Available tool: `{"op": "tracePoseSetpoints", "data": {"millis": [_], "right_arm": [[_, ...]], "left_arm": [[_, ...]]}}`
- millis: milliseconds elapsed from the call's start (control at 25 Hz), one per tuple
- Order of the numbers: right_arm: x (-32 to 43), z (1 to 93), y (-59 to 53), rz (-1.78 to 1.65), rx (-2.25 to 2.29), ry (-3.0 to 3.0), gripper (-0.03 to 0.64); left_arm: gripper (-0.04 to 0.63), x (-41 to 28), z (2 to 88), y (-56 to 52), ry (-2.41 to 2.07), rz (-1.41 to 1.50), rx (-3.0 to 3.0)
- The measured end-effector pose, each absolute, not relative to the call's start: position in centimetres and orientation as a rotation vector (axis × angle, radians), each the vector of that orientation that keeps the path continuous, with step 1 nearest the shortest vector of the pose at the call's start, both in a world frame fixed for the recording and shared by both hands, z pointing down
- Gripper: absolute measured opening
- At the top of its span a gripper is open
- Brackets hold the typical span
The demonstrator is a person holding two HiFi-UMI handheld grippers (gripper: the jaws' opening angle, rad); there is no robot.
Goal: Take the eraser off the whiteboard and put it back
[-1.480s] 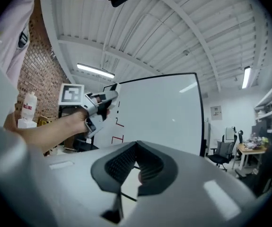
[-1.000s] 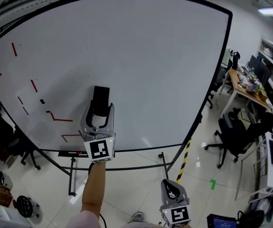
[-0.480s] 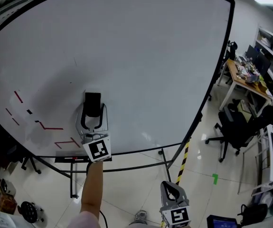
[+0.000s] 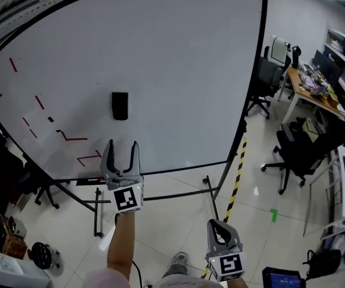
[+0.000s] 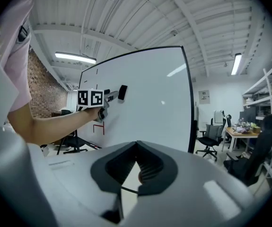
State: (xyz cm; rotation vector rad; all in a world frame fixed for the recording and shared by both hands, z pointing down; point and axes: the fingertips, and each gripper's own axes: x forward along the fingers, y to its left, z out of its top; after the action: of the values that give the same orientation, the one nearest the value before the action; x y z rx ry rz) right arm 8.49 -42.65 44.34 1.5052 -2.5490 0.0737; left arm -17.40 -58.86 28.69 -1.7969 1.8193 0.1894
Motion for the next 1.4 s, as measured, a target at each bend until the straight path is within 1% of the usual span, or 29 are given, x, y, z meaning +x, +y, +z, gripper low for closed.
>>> {"op": "tracePoseSetpoints", "data": {"millis": [120, 240, 400, 520, 560, 640, 760, 880, 1120, 1240, 1400], "right_arm": [[10.8, 43.8, -36.2, 0.045, 1.503, -2.585, 0.004], [14.0, 43.4, -28.5, 0.017, 1.504, -2.618, 0.004], [17.4, 41.8, -18.1, -0.029, 1.492, -2.704, 0.005], [17.7, 40.1, -11.3, -0.064, 1.427, -2.784, 0.005], [17.4, 39.5, -9.2, -0.074, 1.406, -2.795, 0.004], [16.8, 38.5, -5.7, -0.111, 1.383, -2.808, 0.005], [15.3, 38.1, -2.7, -0.122, 1.373, -2.813, 0.004], [12.3, 38.2, -1.5, -0.133, 1.35, -2.839, 0.005], [3.1, 37.5, 0.4, -0.124, 1.265, -2.954, 0.005], [-0.3, 37.8, 1.2, -0.131, 1.238, -2.93, 0.005], [-2.2, 38.0, 1.7, -0.173, 1.254, -2.905, 0.004]], "left_arm": [[0.261, -14.5, 28.9, -49.8, 1.827, 0.238, -1.834], [0.235, -11.4, 29.5, -39.1, 1.845, 0.344, -1.886], [0.235, -6.8, 28.6, -25.3, 1.818, 0.388, -1.943], [0.229, -4.4, 27.1, -15.5, 1.806, 0.461, -1.988], [0.215, -3.9, 26.7, -12.7, 1.8, 0.492, -2.014], [0.213, -3.5, 26.2, -7.9, 1.772, 0.533, -2.054], [0.213, -4.1, 26.0, -3.4, 1.747, 0.549, -2.061], [0.213, -6.0, 26.2, -0.2, 1.725, 0.544, -2.066], [0.212, -14.0, 27.4, 5.0, 1.783, 0.469, -2.059], [0.212, -17.3, 27.9, 6.4, 1.802, 0.463, -2.041], [0.212, -17.8, 29.0, 7.4, 1.772, 0.466, -2.071]]}}
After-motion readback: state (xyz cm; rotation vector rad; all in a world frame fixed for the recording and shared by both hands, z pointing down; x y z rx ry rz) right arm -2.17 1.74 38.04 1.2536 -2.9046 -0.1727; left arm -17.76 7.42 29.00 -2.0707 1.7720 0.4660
